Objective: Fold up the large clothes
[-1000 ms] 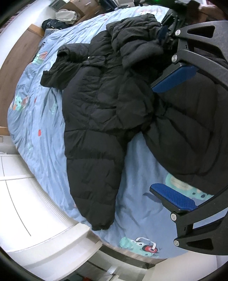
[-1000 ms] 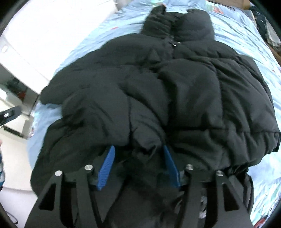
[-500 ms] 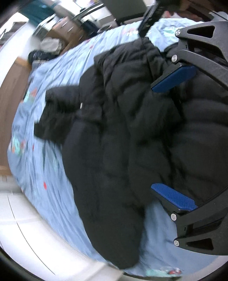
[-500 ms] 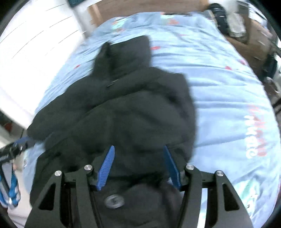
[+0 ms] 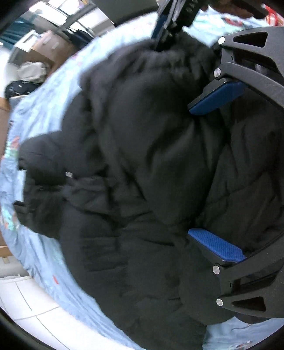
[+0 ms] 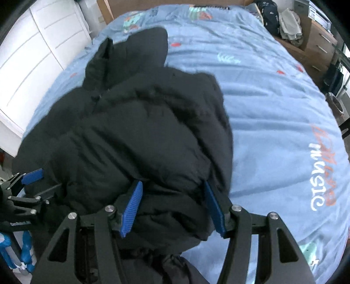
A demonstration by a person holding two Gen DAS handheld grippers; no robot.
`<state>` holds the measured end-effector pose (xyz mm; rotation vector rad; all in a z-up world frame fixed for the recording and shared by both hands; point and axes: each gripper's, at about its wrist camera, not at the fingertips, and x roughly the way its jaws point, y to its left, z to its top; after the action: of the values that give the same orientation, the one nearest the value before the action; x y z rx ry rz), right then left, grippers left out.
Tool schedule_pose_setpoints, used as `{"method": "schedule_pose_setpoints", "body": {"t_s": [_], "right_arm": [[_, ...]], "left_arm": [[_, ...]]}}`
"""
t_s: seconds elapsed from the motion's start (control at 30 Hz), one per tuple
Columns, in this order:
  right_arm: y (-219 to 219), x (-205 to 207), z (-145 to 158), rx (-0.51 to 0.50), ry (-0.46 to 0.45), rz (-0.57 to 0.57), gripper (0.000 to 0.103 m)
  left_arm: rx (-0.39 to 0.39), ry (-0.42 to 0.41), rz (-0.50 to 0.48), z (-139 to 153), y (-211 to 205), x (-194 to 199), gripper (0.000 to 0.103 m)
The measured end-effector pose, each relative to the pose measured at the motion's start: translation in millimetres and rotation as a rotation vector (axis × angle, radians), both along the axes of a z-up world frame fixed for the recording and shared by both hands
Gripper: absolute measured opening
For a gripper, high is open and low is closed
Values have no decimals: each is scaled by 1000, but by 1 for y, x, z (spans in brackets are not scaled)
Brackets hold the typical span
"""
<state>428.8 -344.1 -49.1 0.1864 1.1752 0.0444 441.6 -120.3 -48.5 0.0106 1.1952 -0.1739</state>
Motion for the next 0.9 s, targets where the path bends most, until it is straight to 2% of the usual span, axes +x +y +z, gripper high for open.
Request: {"method": "schedule_pose_setpoints", "body": {"t_s": [0.13, 0.27, 0.37, 0.5, 0.6, 0.7, 0.8, 0.9], "right_arm": [[5, 2, -27, -15, 18, 15, 61], [4, 7, -32, -18, 47, 15, 62], [4, 11, -15, -23, 67, 18, 62], [5, 16, 22, -11, -11, 29, 62], [6, 32, 32, -23, -40, 29, 62], [7, 45, 18, -27, -20, 11, 62], [11, 48, -13, -28, 38, -6, 62], [16, 47, -26, -38, 42, -15, 63]], "left_arm": [[21, 8, -22, -16, 5, -4, 102], [19, 24, -34, -15, 8, -3, 102], [-2, 11, -15, 3, 11, 0, 102], [-52, -32, 12, 28, 14, 8, 102], [-68, -35, 14, 29, 8, 19, 102], [-60, -20, 17, 15, -1, 22, 102], [-50, 10, 25, -5, 4, 20, 102], [-22, 2, 11, -14, 4, 16, 102]]}}
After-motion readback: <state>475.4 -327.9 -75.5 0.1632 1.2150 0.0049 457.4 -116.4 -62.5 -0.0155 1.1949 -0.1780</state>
